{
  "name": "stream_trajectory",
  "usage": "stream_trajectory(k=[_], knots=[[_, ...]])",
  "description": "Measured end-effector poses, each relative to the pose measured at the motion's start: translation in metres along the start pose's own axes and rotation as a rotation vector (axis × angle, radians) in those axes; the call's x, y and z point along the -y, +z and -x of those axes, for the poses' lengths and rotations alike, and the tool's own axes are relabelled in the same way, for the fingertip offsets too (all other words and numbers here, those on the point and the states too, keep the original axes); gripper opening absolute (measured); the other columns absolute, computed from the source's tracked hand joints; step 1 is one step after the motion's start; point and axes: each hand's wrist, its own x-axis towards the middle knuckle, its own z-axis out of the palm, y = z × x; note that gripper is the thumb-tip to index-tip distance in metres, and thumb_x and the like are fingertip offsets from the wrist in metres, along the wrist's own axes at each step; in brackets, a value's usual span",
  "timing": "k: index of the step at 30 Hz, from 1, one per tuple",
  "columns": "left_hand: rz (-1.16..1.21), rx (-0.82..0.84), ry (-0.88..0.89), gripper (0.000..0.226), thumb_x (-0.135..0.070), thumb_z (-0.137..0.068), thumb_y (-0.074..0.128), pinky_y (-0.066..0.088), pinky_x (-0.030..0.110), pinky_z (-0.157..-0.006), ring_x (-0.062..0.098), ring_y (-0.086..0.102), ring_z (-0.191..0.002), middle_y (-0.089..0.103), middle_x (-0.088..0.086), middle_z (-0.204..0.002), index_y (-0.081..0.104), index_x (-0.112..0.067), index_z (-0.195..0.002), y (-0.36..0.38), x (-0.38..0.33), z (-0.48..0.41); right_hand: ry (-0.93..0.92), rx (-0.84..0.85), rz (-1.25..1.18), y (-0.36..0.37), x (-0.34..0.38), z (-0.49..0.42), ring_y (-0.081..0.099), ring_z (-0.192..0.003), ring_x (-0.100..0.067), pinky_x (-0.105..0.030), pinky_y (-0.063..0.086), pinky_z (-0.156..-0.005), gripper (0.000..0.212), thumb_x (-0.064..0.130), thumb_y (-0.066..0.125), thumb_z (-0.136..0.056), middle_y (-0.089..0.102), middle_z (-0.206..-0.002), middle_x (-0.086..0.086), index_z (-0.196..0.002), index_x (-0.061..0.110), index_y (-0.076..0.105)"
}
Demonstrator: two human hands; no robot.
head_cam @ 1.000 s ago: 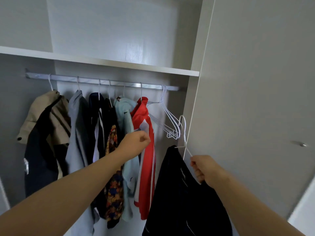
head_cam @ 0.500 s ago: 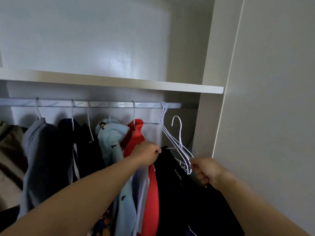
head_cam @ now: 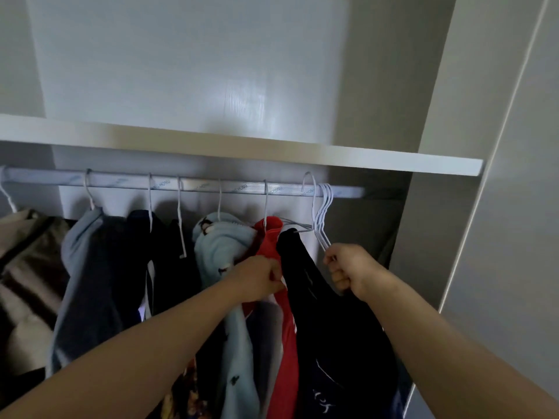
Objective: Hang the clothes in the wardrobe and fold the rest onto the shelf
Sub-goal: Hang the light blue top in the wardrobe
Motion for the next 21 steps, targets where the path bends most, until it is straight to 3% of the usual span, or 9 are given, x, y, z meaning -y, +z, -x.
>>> stream_trajectory(k=[3, 8, 10, 14, 18, 21], knots=[[-0.037, -0.002, -0.023, 0.036, -0.033, -0.085, 0.058, 0.04, 0.021, -0.085, 0.019, 0.059, -0.108, 0.064, 0.001, -0.118, 0.058, -0.026, -0.12, 0.002, 0.009, -0.004, -0.014, -0.011, 0.001, 0.009, 0.009, -0.014, 0.015, -0.022, -0.008, -0.009, 0.012, -0.03, 0.032, 0.004, 0.036, -0.087, 0.025, -0.028, 0.006, -0.056, 0.013, 0.035], [-0.049, 0.014, -0.014, 0.063, -0.044, -0.087, 0.053, 0.044, 0.03, -0.09, 0.025, 0.057, -0.109, 0.058, 0.009, -0.121, 0.024, -0.04, -0.142, 0.01, 0.014, -0.014, -0.009, -0.033, 0.013, 0.021, 0.018, -0.039, 0.016, -0.023, -0.009, -0.01, 0.012, -0.033, 0.029, 0.003, 0.034, -0.086, 0.025, -0.028, 0.005, -0.058, 0.012, 0.036], [-0.056, 0.019, -0.02, 0.057, -0.05, -0.088, 0.05, 0.043, 0.033, -0.093, 0.024, 0.054, -0.111, 0.054, 0.007, -0.119, 0.029, -0.043, -0.14, 0.014, 0.011, -0.016, 0.002, -0.021, 0.003, 0.026, 0.018, -0.05, 0.015, -0.023, -0.009, -0.01, 0.012, -0.033, 0.028, 0.003, 0.033, -0.086, 0.025, -0.028, 0.005, -0.06, 0.013, 0.035], [-0.195, 0.109, -0.096, 0.045, -0.063, -0.085, 0.044, 0.038, 0.034, -0.092, 0.026, 0.048, -0.113, 0.049, 0.005, -0.118, 0.054, -0.035, -0.119, 0.022, 0.008, -0.016, 0.019, 0.0, -0.011, 0.034, 0.005, -0.064, 0.016, -0.022, -0.008, -0.009, 0.013, -0.032, 0.027, 0.002, 0.033, -0.084, 0.025, -0.028, 0.005, -0.059, 0.012, 0.035], [-0.286, 0.068, -0.114, 0.039, -0.057, -0.087, 0.048, 0.036, 0.031, -0.078, 0.026, 0.05, -0.108, 0.05, 0.006, -0.111, 0.059, -0.022, -0.101, 0.024, 0.016, -0.013, 0.047, -0.022, -0.019, 0.033, -0.01, -0.071, 0.016, -0.023, -0.008, -0.009, 0.012, -0.033, 0.028, 0.001, 0.035, -0.083, 0.026, -0.029, 0.004, -0.057, 0.009, 0.037], [-0.213, 0.016, -0.106, 0.031, -0.048, -0.087, 0.052, 0.037, 0.028, -0.077, 0.023, 0.054, -0.102, 0.053, 0.004, -0.106, 0.062, -0.02, -0.097, 0.023, 0.021, -0.01, 0.045, -0.036, -0.023, 0.032, -0.01, -0.075, 0.017, -0.023, -0.008, -0.011, 0.013, -0.033, 0.027, 0.0, 0.035, -0.084, 0.027, -0.029, 0.004, -0.058, 0.009, 0.037]])
